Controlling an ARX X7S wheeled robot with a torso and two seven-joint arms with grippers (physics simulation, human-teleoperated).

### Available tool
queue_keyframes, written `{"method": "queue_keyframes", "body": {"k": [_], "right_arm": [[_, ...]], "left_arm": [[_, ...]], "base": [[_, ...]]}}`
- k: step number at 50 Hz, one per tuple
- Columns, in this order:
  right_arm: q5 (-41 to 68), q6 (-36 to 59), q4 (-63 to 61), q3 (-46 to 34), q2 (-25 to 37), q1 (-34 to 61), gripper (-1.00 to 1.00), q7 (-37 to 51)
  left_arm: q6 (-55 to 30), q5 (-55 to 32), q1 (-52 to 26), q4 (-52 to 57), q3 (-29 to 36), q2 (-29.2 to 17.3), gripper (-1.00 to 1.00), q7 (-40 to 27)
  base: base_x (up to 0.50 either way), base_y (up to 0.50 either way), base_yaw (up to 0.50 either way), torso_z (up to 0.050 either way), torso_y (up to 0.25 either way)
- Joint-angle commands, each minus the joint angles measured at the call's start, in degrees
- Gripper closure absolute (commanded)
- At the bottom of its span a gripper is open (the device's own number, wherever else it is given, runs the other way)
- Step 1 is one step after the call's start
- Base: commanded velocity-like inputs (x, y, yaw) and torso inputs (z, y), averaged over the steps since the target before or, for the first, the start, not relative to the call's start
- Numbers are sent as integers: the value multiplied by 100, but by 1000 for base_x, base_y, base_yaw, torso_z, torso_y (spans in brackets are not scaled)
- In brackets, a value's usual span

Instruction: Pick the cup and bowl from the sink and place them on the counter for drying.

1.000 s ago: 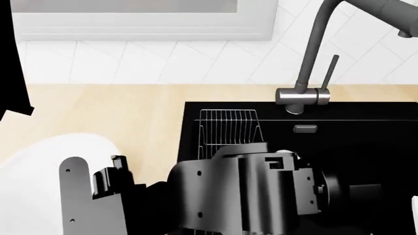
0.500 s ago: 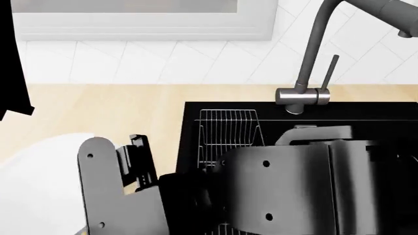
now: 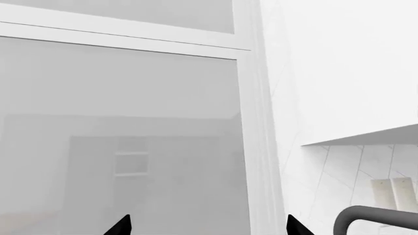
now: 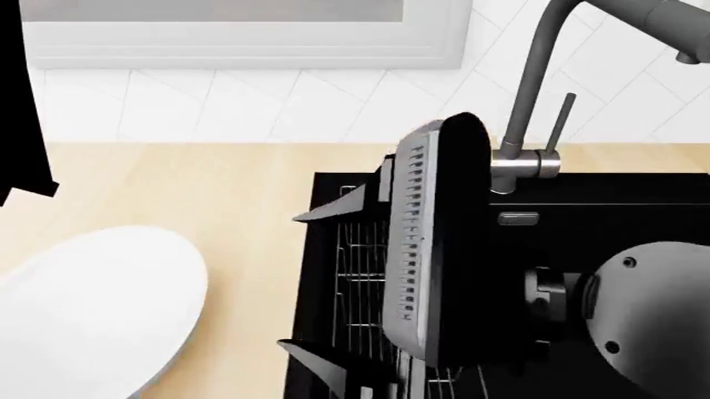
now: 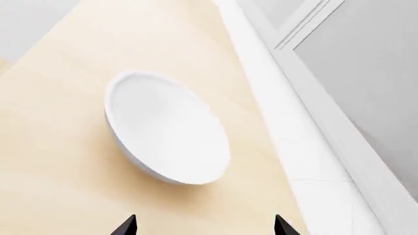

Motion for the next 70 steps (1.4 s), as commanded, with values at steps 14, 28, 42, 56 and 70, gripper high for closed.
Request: {"method": "queue_keyframes", "body": {"k": [14, 28, 42, 56, 70], "right_arm": [[52, -1604, 157, 358, 3014, -1341, -100, 982], [875, -1179, 467, 372, 3577, -1420, -100, 1690], [1381, -72, 605, 361, 3718, -1430, -100, 2031], [1999, -553, 1035, -123, 3786, -1993, -100, 2685], [2186, -941, 1444, -417, 3390, -2378, -100, 3212]], "left_arm": [[-3, 55, 101, 12, -45, 1, -100, 30], [2, 40, 137, -2, -94, 1, -100, 46], [-6, 25, 163, 6, -156, 2, -100, 44], [-18, 34, 210, 3, -198, 2, -100, 48], [32, 84, 292, -1, -209, 2, -100, 59]], "base": [[0, 0, 0, 0, 0], [0, 0, 0, 0, 0], [0, 0, 0, 0, 0], [0, 0, 0, 0, 0], [0, 0, 0, 0, 0]]}}
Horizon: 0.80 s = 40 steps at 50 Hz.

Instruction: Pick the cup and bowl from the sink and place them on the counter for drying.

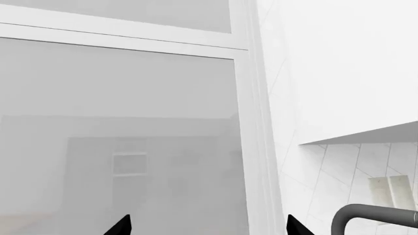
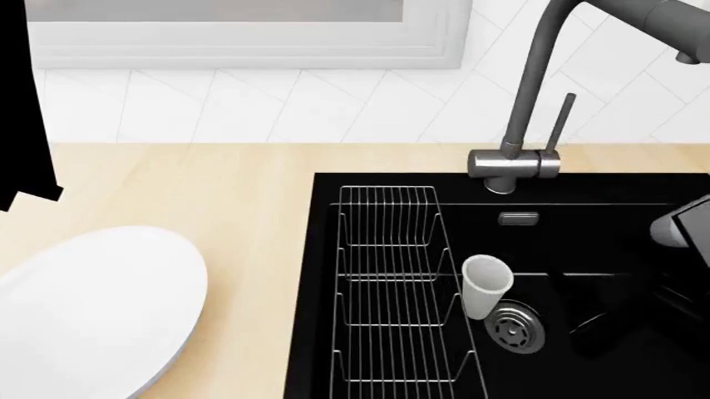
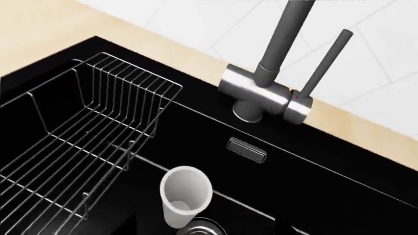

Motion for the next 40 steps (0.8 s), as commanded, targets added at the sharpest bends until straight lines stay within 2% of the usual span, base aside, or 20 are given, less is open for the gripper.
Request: {"method": "queue_keyframes", "body": {"k": [1, 21, 40], "right_arm": [[172, -321, 367, -238, -273, -312, -100, 430], [-143, -1165, 1161, -542, -1016, -939, -100, 1078], [-958, -1975, 1913, -827, -1838, -1582, -100, 1144]], "left_arm": [[19, 26, 56, 0, -20, 0, -100, 2], [6, 34, 122, -3, -88, 0, -100, -16], [56, 126, 250, -10, -89, 0, -100, -36]], "base": [[0, 0, 0, 0, 0], [0, 0, 0, 0, 0], [0, 0, 0, 0, 0]]}}
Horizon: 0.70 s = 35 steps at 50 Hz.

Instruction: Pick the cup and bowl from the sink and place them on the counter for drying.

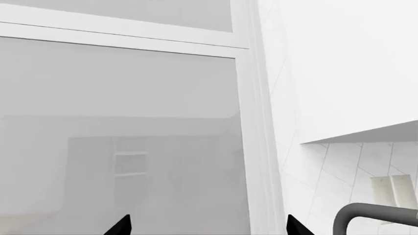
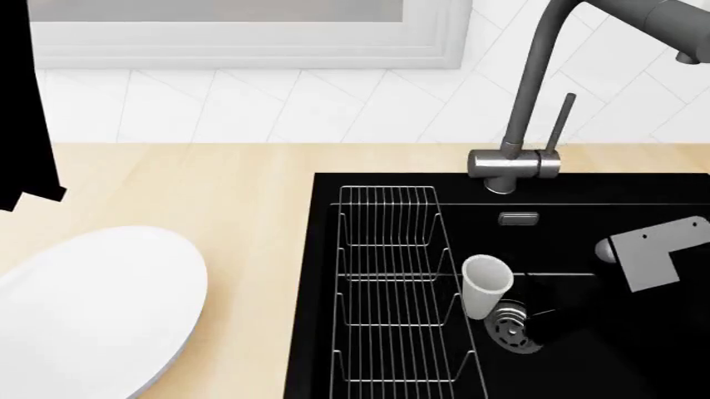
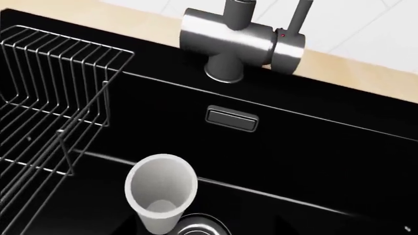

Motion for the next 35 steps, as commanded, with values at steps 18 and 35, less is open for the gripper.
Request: {"method": "queue_keyframes", "body": {"k": [18, 35], "right_arm": [[-757, -1052, 986, -223, -941, -770, -100, -20], [-753, -1256, 1290, -267, -1173, -1019, -100, -139]], "left_arm": [[61, 86, 162, 2, -28, 0, -100, -9], [41, 86, 210, 9, -94, 0, -100, -14]], "base": [[0, 0, 0, 0, 0], [0, 0, 0, 0, 0]]}}
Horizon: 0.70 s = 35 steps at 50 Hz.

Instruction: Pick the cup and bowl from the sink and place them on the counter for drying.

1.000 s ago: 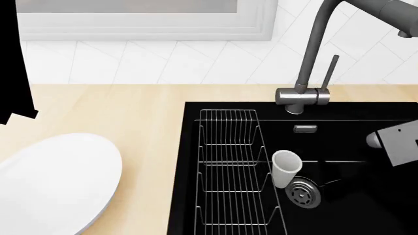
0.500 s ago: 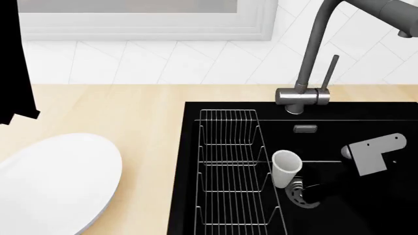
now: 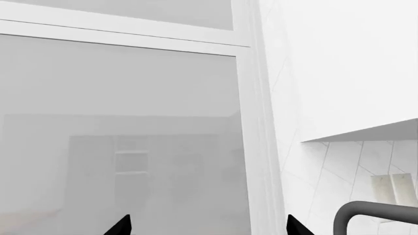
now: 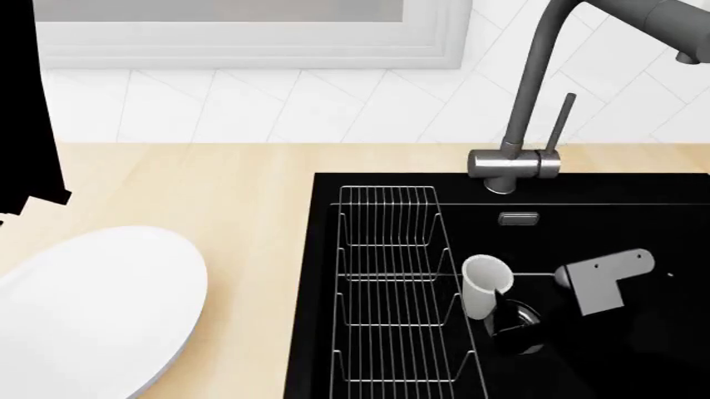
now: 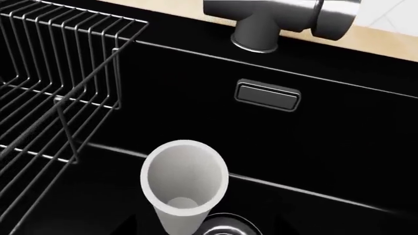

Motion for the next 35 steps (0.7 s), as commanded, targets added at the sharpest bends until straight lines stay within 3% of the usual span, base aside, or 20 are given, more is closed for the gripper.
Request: {"method": "queue_keyframes", "body": {"k": [1, 35], "right_arm": [[-56, -195, 231, -20, -157, -178, -100, -40], [19, -337, 1173, 140, -949, -125, -100, -237]], "left_arm": [[-12, 2, 35, 3, -42, 0, -100, 2], [-39, 22, 163, -18, -154, 1, -100, 6]], "base": [[0, 0, 0, 0, 0], [0, 0, 0, 0, 0]]}}
